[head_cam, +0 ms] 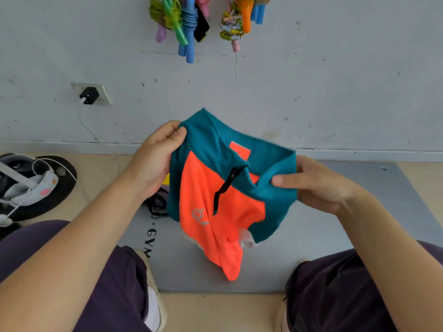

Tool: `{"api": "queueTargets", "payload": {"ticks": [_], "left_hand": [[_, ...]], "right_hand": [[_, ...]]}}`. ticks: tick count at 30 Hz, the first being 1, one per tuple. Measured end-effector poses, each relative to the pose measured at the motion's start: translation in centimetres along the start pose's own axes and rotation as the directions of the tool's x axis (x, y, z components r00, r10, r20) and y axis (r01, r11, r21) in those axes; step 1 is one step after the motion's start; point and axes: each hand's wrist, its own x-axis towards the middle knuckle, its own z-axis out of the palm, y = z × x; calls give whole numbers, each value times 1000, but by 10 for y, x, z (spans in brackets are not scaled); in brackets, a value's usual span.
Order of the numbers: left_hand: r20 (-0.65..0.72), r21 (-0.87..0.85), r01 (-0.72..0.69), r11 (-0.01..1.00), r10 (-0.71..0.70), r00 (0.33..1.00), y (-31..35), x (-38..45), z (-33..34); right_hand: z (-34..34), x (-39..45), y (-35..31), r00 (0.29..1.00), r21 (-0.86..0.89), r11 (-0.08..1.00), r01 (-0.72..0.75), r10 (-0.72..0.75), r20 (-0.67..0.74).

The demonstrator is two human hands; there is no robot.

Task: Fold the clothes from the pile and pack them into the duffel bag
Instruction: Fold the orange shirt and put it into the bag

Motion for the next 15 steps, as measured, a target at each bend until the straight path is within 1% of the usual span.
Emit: {"api": "queueTargets", "payload": {"ticks": [1,2,3,4,5,7,8,9,10,11,12,13,14,15], "left_hand": [[4,73,-5,997,5,1000,0,-1,0],[-3,148,-14,989,14,1000,1,-3,0],[-24,226,-28,974,35,999,1,-4,0],[-53,297,-50,954,68,996,1,-4,-1],[-74,348,-78,934,110,991,2,-4,-3],[-75,370,-143,918,183,980,6,-5,-5],[-64,372,-172,912,210,976,7,-5,-5],[-57,404,-188,895,230,972,7,-5,-5],[-55,469,-186,863,239,969,6,-5,-6],[-63,550,-171,817,245,967,3,-5,-6],[-80,628,-144,765,248,965,-1,-4,-7],[-100,699,-113,706,253,962,-4,-2,-9],[-114,757,-87,647,263,958,-7,-1,-10],[-126,796,-65,602,270,955,-8,0,-12]], "right_hand": [[3,2,3,999,-92,995,-44,43,-12],[5,3,6,997,-188,980,-69,59,-57],[5,4,7,992,-259,963,-72,41,-123],[5,4,6,982,-281,959,-43,-11,-188],[3,2,3,971,-245,969,22,-79,-226],[-1,-3,-6,957,-30,983,183,-185,-225],[-1,-4,-10,949,60,974,220,-199,-243],[-1,-3,-10,940,70,974,214,-186,-286],[-1,1,-7,923,-25,987,157,-156,-352],[0,5,-2,900,-177,983,53,-124,-417],[1,8,2,883,-309,949,-67,-88,-462],[1,11,4,880,-377,911,-168,-33,-473],[2,11,4,891,-389,895,-217,19,-453],[3,10,3,909,-372,901,-223,54,-414]]}}
